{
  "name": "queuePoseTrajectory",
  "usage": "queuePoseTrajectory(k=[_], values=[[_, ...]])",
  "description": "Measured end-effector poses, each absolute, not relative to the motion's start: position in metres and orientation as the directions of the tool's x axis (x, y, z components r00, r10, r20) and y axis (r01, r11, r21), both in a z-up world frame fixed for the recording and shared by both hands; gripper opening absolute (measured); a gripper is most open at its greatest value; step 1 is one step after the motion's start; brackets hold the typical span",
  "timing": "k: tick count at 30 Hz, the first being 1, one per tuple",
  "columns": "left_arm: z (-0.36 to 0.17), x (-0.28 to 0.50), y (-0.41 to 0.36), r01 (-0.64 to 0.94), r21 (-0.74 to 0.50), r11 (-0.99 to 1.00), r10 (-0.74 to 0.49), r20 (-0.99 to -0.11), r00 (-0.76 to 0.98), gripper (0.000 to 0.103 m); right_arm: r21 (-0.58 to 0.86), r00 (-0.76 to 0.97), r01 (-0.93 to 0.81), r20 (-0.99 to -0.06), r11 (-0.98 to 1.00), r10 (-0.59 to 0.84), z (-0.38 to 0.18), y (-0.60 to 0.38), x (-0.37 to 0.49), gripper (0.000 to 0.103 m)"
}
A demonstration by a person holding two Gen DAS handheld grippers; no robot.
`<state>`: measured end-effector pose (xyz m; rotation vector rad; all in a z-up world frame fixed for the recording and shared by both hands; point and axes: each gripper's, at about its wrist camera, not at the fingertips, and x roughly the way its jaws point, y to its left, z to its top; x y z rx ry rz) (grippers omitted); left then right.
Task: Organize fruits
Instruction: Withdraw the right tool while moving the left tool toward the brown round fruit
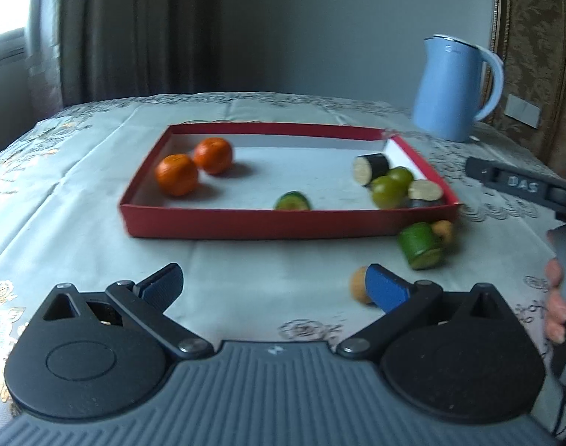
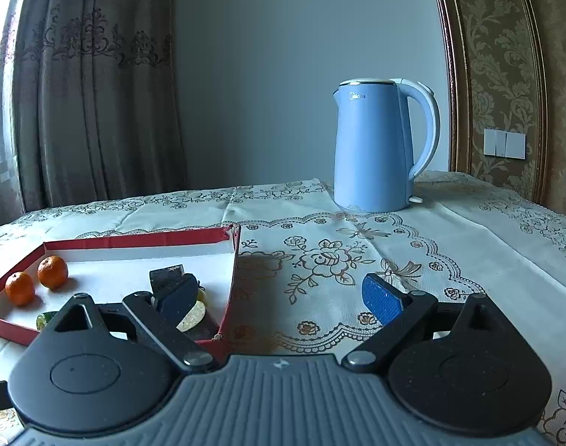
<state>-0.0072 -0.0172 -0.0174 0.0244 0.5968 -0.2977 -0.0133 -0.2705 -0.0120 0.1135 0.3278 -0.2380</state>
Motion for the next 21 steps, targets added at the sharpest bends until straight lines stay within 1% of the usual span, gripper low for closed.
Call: queuePoseTrajectory(k=[3,8,9,12,14,17,21], values=[[-0.017,-0.007,-0.027,0.314,-0.084,0.946,-0.305,-0.564,0.767,0.103,0.071,0.918,0.251,-0.335,0.965,-0.214,-0.012,-0.271,-0.013,0.096],[-0.026,0.000,-0.049,0.309,-0.022,0.951,-0.261,-0.593,0.761,0.103,0.065,0.920,0.262,-0.319,0.963,-0.229,-0.011,-0.270,-0.015,0.096],[-0.028,0.002,-0.053,0.308,-0.016,0.951,-0.255,-0.603,0.756,0.100,0.065,0.920,0.263,-0.318,0.963,-0.229,-0.011,-0.271,-0.015,0.096],[-0.034,0.007,-0.060,0.308,0.005,0.951,-0.237,-0.626,0.743,0.088,0.067,0.921,0.261,-0.318,0.963,-0.227,-0.010,-0.270,-0.015,0.096],[-0.037,0.007,-0.063,0.300,0.020,0.954,-0.222,-0.626,0.747,0.088,0.067,0.920,0.260,-0.319,0.963,-0.226,-0.010,-0.270,-0.015,0.096],[-0.037,0.006,-0.065,0.299,0.023,0.954,-0.221,-0.619,0.753,0.085,0.070,0.923,0.255,-0.316,0.964,-0.221,-0.010,-0.271,-0.016,0.096],[-0.037,0.007,-0.067,0.300,0.023,0.954,-0.224,-0.611,0.759,0.077,0.070,0.923,0.253,-0.316,0.965,-0.219,-0.010,-0.270,-0.016,0.096]])
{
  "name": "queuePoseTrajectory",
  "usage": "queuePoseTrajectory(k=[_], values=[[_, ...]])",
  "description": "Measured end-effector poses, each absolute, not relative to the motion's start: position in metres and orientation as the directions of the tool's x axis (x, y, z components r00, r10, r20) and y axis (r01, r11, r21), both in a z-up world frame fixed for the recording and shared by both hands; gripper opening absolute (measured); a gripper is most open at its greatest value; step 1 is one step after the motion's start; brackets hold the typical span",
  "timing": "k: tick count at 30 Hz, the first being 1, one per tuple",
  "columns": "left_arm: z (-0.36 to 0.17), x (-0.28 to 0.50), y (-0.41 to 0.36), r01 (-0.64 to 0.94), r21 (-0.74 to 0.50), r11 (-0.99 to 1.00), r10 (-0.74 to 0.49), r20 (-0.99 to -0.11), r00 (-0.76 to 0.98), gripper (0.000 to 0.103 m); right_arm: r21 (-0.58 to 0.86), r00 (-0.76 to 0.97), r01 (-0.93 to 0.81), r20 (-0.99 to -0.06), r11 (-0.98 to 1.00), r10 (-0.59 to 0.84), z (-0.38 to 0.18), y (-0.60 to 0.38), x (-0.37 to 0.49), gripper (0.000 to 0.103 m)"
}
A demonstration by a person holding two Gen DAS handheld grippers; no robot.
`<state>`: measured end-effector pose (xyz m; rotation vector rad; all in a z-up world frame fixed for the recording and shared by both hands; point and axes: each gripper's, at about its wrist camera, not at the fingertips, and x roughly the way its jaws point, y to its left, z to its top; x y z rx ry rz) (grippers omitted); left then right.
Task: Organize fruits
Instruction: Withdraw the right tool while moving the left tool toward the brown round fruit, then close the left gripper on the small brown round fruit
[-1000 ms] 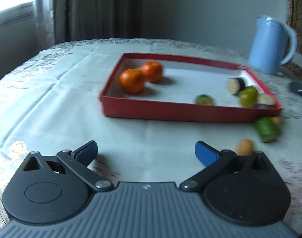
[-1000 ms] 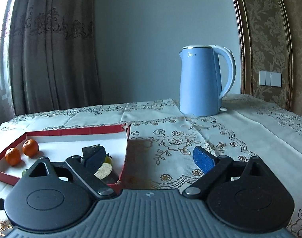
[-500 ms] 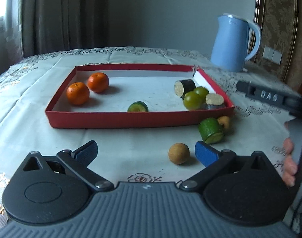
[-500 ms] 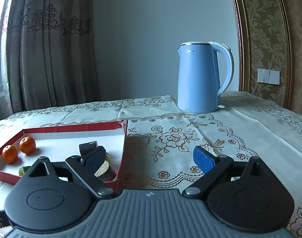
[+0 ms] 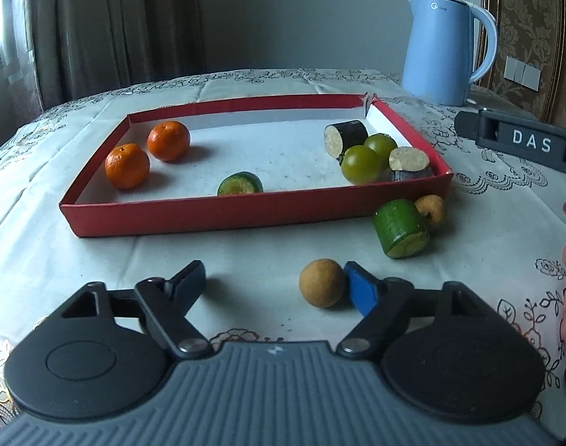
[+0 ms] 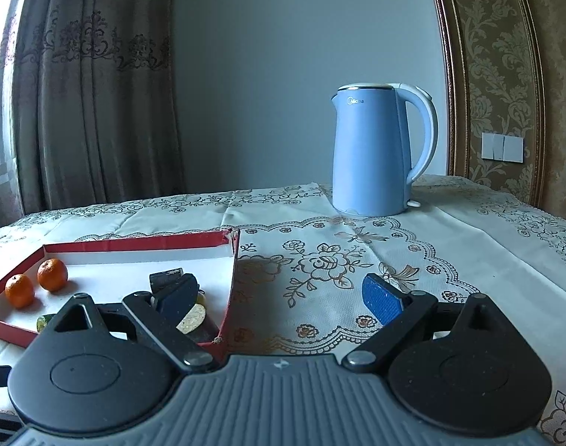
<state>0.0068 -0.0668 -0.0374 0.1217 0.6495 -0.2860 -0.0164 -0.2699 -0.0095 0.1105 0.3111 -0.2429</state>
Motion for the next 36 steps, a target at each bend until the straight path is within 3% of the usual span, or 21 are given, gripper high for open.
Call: queuePoseTrajectory(k=[5,7,11,17,36], values=[[-0.036,0.006,-0.067,0.310,0.018,0.950,-0.237,-0.602,0.762,0.060,0.071,0.924,0.252,-0.314,0.965,-0.218,-0.010,-0.270,-0.017,0.096],[-0.036,0.006,-0.067,0.311,0.010,0.950,-0.242,-0.601,0.762,0.048,0.071,0.924,0.252,-0.315,0.965,-0.218,-0.010,-0.270,-0.016,0.096],[-0.035,0.006,-0.068,0.326,0.008,0.945,-0.257,-0.598,0.760,0.041,0.071,0.923,0.253,-0.315,0.965,-0.220,-0.010,-0.270,-0.017,0.096],[-0.034,0.004,-0.071,0.352,0.007,0.936,-0.278,-0.597,0.752,0.023,0.067,0.922,0.257,-0.315,0.964,-0.224,-0.010,-0.270,-0.018,0.096],[-0.018,0.005,-0.031,0.304,-0.020,0.952,-0.260,-0.576,0.775,0.023,0.058,0.920,0.251,-0.326,0.966,-0.219,-0.012,-0.268,-0.016,0.096]])
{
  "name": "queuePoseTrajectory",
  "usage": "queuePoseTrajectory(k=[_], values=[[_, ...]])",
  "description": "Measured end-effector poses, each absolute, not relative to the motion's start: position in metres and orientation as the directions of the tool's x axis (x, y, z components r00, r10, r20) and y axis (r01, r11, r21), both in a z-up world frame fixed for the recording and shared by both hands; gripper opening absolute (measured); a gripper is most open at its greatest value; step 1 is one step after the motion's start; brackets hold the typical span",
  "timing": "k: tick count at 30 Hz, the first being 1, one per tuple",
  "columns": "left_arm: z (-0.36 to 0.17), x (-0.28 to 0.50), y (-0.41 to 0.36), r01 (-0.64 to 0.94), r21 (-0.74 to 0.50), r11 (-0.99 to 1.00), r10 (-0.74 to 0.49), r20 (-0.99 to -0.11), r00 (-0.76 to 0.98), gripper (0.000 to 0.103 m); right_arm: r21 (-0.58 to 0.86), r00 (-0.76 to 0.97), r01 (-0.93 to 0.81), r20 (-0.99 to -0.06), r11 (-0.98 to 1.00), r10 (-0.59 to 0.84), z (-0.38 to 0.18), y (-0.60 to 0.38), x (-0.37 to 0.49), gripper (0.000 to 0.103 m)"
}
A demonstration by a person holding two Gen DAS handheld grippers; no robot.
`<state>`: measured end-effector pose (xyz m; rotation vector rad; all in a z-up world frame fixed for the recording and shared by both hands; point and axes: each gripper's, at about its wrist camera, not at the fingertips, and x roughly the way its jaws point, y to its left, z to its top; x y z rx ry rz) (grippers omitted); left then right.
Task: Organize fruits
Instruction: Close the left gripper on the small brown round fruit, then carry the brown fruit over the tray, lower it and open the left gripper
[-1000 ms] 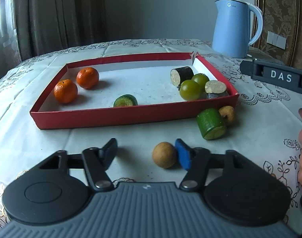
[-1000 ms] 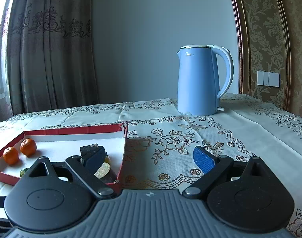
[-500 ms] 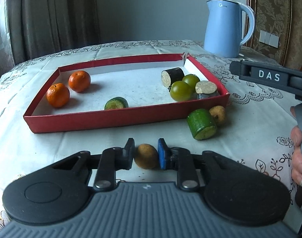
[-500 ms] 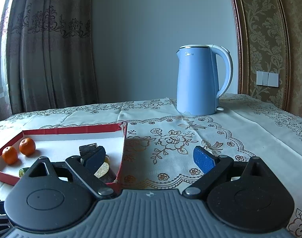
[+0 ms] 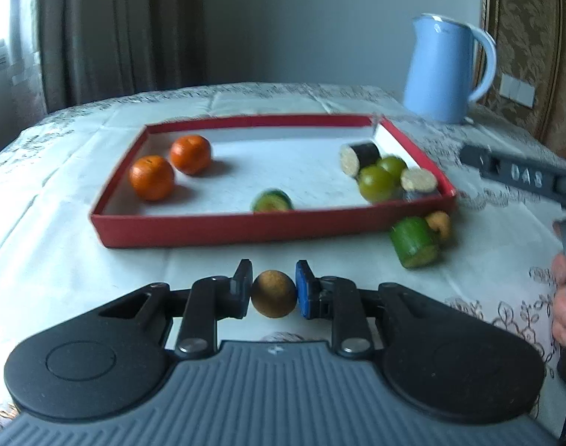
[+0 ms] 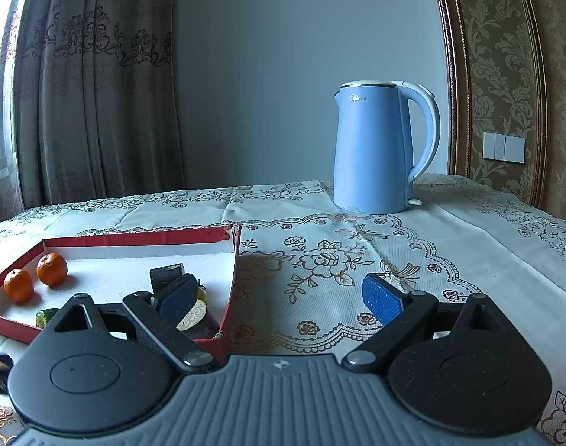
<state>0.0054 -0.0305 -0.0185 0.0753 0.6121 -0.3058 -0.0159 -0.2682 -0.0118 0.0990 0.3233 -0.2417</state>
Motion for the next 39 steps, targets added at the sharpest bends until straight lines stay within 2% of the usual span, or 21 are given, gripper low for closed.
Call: queuePoseTrajectory(k=[9,14,28,39], values=[[0.018,0.046,-0.018,0.251,0.018,0.968,-0.212,-0.478,0.853,0.023,0.052,0.917,0.257,-0.330,0.965,-0.227,-0.013,-0.268,-0.015,0.096],[0.015,0.084,-0.024,0.247,0.038,0.968,-0.197,-0.488,0.850,0.023,0.043,0.912,0.262,-0.338,0.964,-0.233,-0.014,-0.268,-0.013,0.096],[-0.018,0.140,-0.033,0.263,-0.010,0.965,-0.221,-0.572,0.790,0.023,0.023,0.903,0.266,-0.356,0.964,-0.241,-0.017,-0.265,-0.007,0.096],[-0.021,0.142,-0.033,0.276,-0.012,0.961,-0.235,-0.560,0.795,0.023,0.021,0.902,0.267,-0.358,0.963,-0.242,-0.017,-0.264,-0.005,0.096]])
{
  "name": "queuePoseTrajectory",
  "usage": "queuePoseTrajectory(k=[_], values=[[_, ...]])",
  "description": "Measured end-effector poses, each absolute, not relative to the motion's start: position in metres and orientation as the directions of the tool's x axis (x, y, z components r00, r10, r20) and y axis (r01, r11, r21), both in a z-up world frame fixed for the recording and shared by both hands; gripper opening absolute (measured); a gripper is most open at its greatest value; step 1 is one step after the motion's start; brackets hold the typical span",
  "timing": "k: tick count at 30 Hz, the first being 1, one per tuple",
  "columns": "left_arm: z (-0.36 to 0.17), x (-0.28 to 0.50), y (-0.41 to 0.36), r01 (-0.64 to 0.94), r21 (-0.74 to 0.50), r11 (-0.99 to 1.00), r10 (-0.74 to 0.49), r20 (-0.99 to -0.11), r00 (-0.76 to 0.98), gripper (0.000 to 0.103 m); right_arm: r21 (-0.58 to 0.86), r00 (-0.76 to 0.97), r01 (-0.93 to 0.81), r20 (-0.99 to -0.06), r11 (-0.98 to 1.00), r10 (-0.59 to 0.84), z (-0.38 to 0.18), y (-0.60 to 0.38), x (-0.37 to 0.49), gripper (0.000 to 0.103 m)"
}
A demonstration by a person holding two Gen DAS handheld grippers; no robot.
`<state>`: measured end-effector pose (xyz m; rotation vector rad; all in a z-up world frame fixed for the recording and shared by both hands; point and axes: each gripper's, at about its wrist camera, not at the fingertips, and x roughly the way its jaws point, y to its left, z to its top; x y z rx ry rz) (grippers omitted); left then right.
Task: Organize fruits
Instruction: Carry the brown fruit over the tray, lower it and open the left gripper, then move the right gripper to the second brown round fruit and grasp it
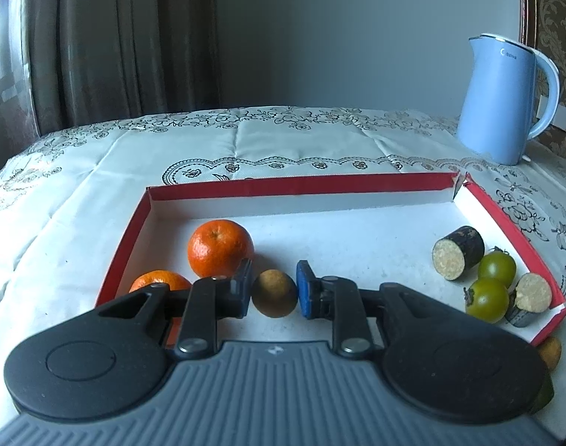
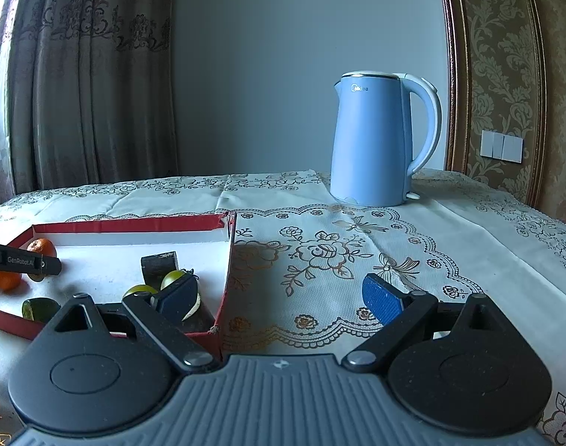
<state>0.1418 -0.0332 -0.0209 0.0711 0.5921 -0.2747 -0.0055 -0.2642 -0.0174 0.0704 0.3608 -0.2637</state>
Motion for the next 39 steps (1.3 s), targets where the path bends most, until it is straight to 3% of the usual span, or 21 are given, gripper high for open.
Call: queuePoseTrajectory(k=[2,3,4,6,26,39], values=[[-0.021,0.142,-0.031,0.277,-0.025,0.961,-0.242,-0.563,0.790,0.027,0.020,0.902,0.268,-0.357,0.963,-0.243,-0.017,-0.264,-0.006,0.096],[-0.021,0.142,-0.030,0.280,-0.033,0.959,-0.249,-0.566,0.786,0.035,0.020,0.902,0.268,-0.357,0.963,-0.244,-0.017,-0.264,-0.006,0.096],[-0.021,0.141,-0.029,0.280,-0.038,0.959,-0.251,-0.569,0.783,0.055,0.020,0.902,0.269,-0.356,0.963,-0.245,-0.017,-0.264,-0.006,0.096],[-0.021,0.136,-0.028,0.252,-0.021,0.967,-0.222,-0.548,0.807,0.070,0.021,0.902,0.271,-0.354,0.962,-0.247,-0.017,-0.264,-0.006,0.096],[-0.008,0.097,-0.016,0.233,-0.008,0.972,-0.209,-0.475,0.855,0.073,0.019,0.899,0.279,-0.357,0.960,-0.255,-0.017,-0.266,-0.006,0.096],[-0.007,0.077,0.003,0.201,-0.027,0.979,-0.189,-0.483,0.855,0.075,0.031,0.902,0.294,-0.340,0.955,-0.266,-0.017,-0.268,-0.010,0.096]])
